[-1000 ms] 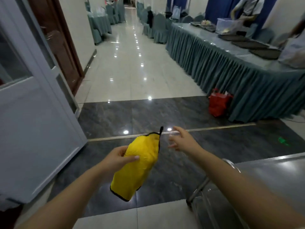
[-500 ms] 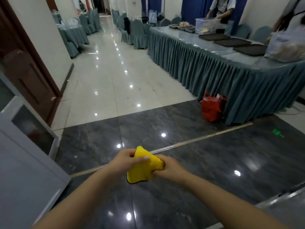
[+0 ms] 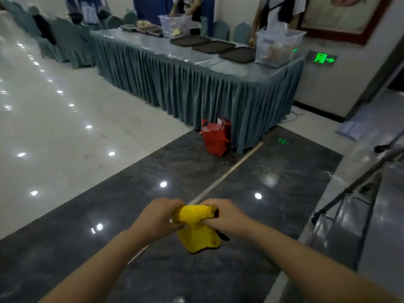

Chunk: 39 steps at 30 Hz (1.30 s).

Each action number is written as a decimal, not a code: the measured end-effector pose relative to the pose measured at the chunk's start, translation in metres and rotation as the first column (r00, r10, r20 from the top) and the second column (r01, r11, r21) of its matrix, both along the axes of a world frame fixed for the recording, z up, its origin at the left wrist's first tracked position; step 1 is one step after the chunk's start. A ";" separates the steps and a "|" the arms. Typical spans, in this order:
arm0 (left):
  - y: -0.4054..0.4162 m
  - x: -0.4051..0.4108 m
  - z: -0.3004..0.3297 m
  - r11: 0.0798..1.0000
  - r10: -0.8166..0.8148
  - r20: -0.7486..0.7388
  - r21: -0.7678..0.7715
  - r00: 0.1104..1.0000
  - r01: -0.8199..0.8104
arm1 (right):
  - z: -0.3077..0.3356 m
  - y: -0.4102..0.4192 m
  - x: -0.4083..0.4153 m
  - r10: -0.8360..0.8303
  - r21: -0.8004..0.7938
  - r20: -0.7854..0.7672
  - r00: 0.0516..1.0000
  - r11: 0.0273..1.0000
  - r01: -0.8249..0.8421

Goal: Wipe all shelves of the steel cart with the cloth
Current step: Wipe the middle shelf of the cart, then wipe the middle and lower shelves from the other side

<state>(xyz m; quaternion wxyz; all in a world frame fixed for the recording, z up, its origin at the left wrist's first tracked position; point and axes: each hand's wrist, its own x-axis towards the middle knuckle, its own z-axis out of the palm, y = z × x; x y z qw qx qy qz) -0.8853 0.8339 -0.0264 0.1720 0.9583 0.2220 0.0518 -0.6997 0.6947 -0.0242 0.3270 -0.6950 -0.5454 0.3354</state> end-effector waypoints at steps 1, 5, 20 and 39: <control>0.016 0.017 0.001 1.000 -0.010 0.029 -0.020 1.000 0.011 | 0.001 0.008 0.011 -0.058 -0.002 -0.032 0.998 0.998 0.058; 0.067 0.087 0.014 0.980 -0.114 0.130 -0.150 0.985 0.133 | -0.001 0.022 0.056 -0.296 -0.002 -0.177 0.939 0.954 0.300; 0.065 0.438 0.017 0.822 -0.550 0.021 -0.165 0.835 0.546 | -0.018 -0.021 0.293 -0.808 -0.022 -0.209 0.551 0.567 0.823; -0.078 0.794 -0.085 -0.111 -0.863 -0.505 0.147 -0.022 0.983 | -0.096 -0.114 0.414 -0.849 -0.181 -0.301 -0.433 -0.396 0.901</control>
